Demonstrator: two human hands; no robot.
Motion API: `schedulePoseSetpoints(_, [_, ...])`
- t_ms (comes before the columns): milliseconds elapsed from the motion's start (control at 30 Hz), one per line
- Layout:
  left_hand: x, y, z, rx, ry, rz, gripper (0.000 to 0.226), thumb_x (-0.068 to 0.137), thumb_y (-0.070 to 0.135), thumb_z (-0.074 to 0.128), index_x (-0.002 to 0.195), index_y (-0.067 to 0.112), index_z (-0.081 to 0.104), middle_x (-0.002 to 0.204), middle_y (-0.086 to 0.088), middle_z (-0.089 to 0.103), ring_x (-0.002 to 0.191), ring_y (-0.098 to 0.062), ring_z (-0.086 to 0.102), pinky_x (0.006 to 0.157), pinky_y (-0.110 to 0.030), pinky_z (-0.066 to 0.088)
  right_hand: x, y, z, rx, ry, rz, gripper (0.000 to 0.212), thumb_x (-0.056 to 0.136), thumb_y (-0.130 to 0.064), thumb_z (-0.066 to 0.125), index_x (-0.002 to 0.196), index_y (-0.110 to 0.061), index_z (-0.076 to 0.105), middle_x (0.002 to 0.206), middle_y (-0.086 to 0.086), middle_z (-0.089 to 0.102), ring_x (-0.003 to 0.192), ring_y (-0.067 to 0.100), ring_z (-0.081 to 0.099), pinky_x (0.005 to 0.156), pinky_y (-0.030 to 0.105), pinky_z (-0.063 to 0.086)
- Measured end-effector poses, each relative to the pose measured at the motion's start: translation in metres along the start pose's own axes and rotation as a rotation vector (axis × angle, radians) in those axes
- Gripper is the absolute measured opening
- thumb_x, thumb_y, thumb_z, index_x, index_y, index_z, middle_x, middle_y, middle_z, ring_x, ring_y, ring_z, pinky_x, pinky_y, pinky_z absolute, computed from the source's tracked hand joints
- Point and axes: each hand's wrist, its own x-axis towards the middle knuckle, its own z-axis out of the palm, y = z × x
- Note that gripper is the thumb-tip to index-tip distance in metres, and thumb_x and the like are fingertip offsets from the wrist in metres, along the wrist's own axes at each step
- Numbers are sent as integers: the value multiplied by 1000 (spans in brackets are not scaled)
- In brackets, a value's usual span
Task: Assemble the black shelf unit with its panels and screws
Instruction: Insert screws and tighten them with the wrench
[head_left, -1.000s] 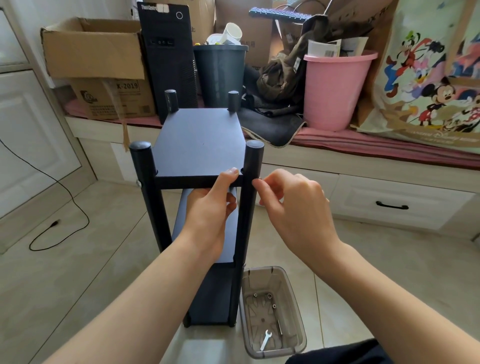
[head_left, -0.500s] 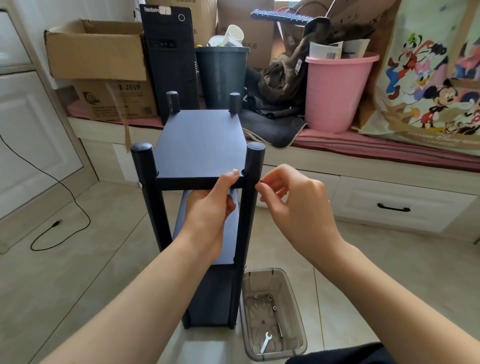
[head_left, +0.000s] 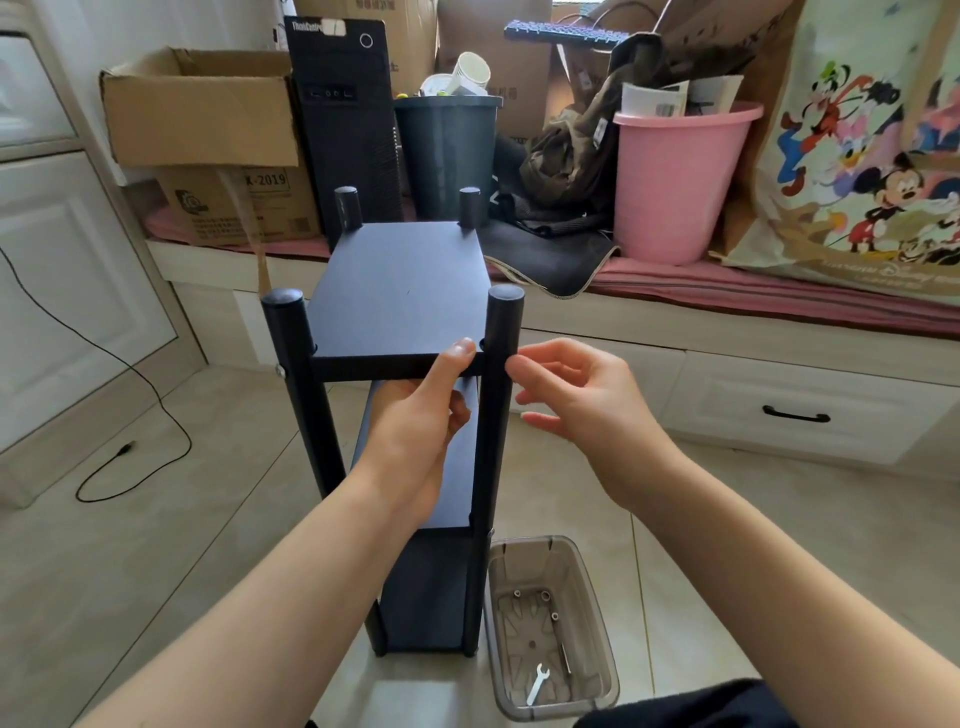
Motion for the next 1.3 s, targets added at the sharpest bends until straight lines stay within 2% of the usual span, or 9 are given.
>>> schedulePoseSetpoints(233, [-8,7,-1,9,-2,-80,38,85,42,70,117,21,71,103,0,75,78,-12,61,76,-25,54,5,4,-2,240,-76,159,27,87,-36,72,104,-15,72,105,9,74,103,25,70,86,34,59])
schedulePoseSetpoints(367, [-14,17,-6,192,-9,-125,25,95,43,63,109,25,72,99,8,78,81,-11,69,70,-26,50,6,4,-7,333,-136,198,35,93,-39,65,111,-11,71,110,7,74,105,23,71,92,38,57])
schedulePoseSetpoints(533, [-24,16,-20,1079,82,569,43,99,46,56,67,23,72,59,9,67,51,-9,63,56,-29,52,6,6,-9,380,-125,225,30,99,-34,56,111,-12,72,111,6,74,107,24,70,96,39,55])
schedulePoseSetpoints(633, [-27,21,-18,1132,136,986,40,98,42,56,72,16,73,58,11,57,52,-6,50,53,-15,38,6,6,-11,388,-133,240,33,101,-35,52,111,-11,73,111,5,74,106,21,70,97,39,54])
schedulePoseSetpoints(700, [-20,23,-16,1143,176,1125,27,95,34,61,91,11,75,78,3,69,75,-16,59,66,-26,48,6,6,-10,403,-124,253,34,101,-36,51,106,-13,75,110,5,75,105,20,70,97,39,54])
schedulePoseSetpoints(833, [-11,21,-7,1380,168,1005,56,89,46,69,129,6,65,128,-8,67,127,-29,56,113,-49,37,11,5,-4,511,-54,295,35,100,-38,52,107,-10,72,108,6,75,99,20,71,95,40,55])
schedulePoseSetpoints(900, [-8,18,-2,1475,145,917,70,88,58,61,135,5,61,137,-9,63,137,-28,49,120,-55,24,15,2,0,538,-35,317,40,100,-41,50,111,-8,70,106,7,74,94,20,69,95,41,53])
schedulePoseSetpoints(1067, [0,12,4,1560,181,860,67,93,63,45,130,11,67,133,-5,66,136,-25,51,121,-58,11,23,-1,10,559,-15,362,49,100,-45,46,115,-5,70,115,14,70,100,24,61,106,44,45])
schedulePoseSetpoints(1300, [1,7,3,1521,204,919,60,97,57,41,126,12,70,128,-5,69,126,-26,60,107,-47,36,29,10,5,607,-76,359,45,102,-39,43,119,-6,68,117,13,72,104,23,66,99,40,50])
